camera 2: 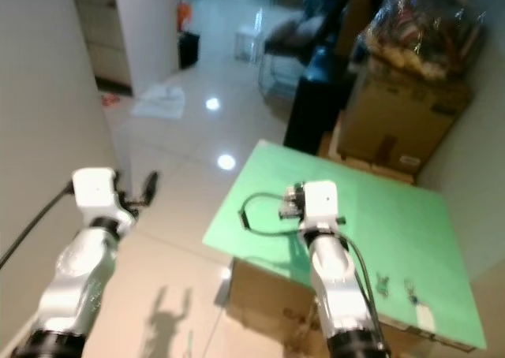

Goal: Hang keys on a hook

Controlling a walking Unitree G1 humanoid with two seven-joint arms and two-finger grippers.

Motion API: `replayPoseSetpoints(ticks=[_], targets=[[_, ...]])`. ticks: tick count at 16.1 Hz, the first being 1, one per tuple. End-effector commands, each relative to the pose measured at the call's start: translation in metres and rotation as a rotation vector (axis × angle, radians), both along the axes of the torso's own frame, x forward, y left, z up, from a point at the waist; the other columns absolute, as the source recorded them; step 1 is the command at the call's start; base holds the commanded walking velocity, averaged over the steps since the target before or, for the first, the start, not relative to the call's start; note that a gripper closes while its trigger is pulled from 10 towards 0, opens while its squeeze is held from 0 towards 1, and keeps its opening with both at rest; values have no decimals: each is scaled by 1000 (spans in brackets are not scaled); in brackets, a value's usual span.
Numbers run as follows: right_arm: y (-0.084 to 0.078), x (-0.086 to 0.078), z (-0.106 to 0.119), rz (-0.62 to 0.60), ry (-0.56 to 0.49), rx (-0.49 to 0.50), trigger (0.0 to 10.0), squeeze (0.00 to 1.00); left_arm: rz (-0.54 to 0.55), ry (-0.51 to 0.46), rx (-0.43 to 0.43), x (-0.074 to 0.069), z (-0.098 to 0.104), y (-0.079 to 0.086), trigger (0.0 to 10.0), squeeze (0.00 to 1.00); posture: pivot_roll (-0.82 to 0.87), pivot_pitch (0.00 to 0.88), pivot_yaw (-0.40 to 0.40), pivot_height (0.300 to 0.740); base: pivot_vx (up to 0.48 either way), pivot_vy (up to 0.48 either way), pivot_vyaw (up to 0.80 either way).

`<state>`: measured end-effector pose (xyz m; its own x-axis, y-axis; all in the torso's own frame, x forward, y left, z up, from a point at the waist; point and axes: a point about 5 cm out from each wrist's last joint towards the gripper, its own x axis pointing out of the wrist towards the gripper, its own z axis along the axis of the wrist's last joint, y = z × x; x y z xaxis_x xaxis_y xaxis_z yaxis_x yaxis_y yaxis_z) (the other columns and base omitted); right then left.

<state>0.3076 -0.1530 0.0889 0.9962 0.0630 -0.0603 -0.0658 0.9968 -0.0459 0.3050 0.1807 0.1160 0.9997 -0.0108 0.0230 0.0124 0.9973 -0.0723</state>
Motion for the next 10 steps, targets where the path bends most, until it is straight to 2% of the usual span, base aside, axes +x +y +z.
replayPoseSetpoints(ticks=[1, 3, 4, 5, 6, 9, 10], targets=[[-2, 4, 4, -13, -20, 7, 0, 0, 31, -4, 3, 0, 1, 2, 10000, 0, 39, 0, -82, 732, 0, 0, 488], [1, 4, 3, -13, -20, 5, 0, 0, 95, 47, 13, -7, -11, 2, 10000, 0, 45, 0, -83, 740, 0, -390, 475], [-1, 1, -3, -34, -3, 18, 0, 0, 88, 100, 49, -16, -24, -8, 10000, 0, 36, 0, -78, 740, 0, -480, 456], [-1, 0, -5, -41, 3, 23, 0, 0, 83, 112, 66, -19, -27, -10, 10000, 0, 37, 0, -80, 740, 0, -480, 456], [-3, -4, -9, -50, 20, 32, 0, 0, 104, 121, 49, -19, -28, -6, 10000, 0, 36, 0, -82, 740, 0, -480, 456], [-3, -8, -18, -48, 50, 36, 0, 0, 109, 122, 114, -15, -25, 3, 10000, 0, 31, 0, -72, 740, 0, -447, 454], [-3, -7, -18, -51, 52, 46, 0, 0, 101, 115, 100, -12, -23, 1, 10000, 0, 30, 0, -71, 740, 0, 0, 450]])
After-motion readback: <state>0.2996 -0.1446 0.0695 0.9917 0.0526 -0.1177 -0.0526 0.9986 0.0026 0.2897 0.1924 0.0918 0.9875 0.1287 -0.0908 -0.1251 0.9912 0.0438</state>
